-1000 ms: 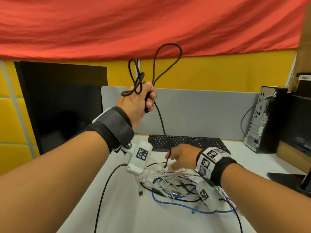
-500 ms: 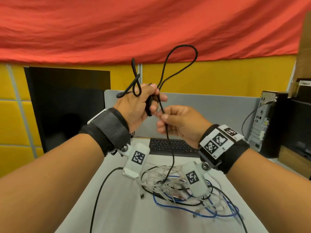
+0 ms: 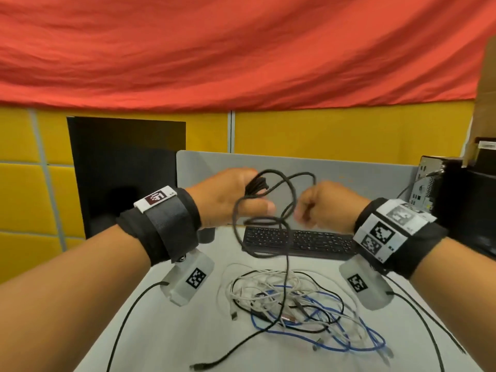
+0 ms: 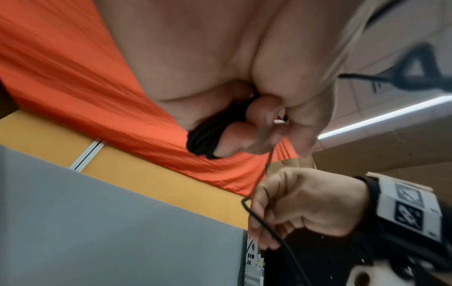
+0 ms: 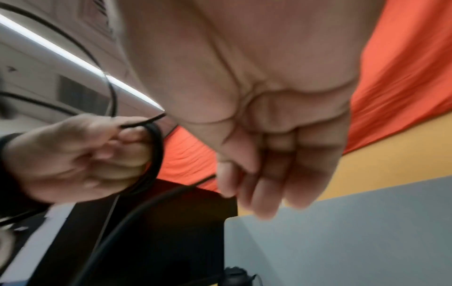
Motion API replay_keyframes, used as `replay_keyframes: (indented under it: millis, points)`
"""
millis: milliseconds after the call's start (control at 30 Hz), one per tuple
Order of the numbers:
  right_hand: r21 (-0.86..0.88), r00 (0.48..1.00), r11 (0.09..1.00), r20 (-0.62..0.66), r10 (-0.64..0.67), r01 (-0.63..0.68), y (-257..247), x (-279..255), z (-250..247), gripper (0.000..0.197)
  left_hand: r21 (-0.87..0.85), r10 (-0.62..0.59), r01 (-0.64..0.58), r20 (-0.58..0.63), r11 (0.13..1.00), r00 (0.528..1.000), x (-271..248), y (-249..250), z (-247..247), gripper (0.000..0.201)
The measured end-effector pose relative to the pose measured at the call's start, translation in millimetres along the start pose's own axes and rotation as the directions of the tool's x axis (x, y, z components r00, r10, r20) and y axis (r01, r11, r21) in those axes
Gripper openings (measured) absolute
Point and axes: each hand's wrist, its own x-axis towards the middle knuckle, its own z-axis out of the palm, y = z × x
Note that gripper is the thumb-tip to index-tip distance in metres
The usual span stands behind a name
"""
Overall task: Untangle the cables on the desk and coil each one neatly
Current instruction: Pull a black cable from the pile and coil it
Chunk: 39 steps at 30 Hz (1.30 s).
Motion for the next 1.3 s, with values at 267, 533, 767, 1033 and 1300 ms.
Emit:
replay_keyframes:
  millis: [267,533,767,1033,1300]
  points:
    - [0.777,0.964,0.628,0.202,-0.172,-0.050,-13,-23,-19,0.035,0.167,-0.161,0.169,-0.063,0.971,0.985,2,3,-3,0.023]
    - [0.808,0.992,0.585,0.011,-0.123,0.063,-25,-19,2,0.008,-0.153,-0.288,0.281,-0.021,0.947,0.957,-4,-8,-15,0.021]
    - [0.603,0.975,0.766,-0.129,-0.179,0.221,-16,-10,-4,0.011,-0.883,0.031,0.310,0.343,0.353,0.939,-28,8,-16,0.026]
    - [0.651,0.989,0.748,-0.025,-0.149,0.129,-34,-16,38,0.023,-0.990,-0.106,-0.130,-0.123,-0.059,0.987,-10,36,-5,0.030]
    - [0.946,0.926,0.325,0.120,-0.359,0.003,-9,-26,28,0.023,-0.908,-0.298,-0.361,-0.291,-0.215,0.909,-1,30,-34,0.032]
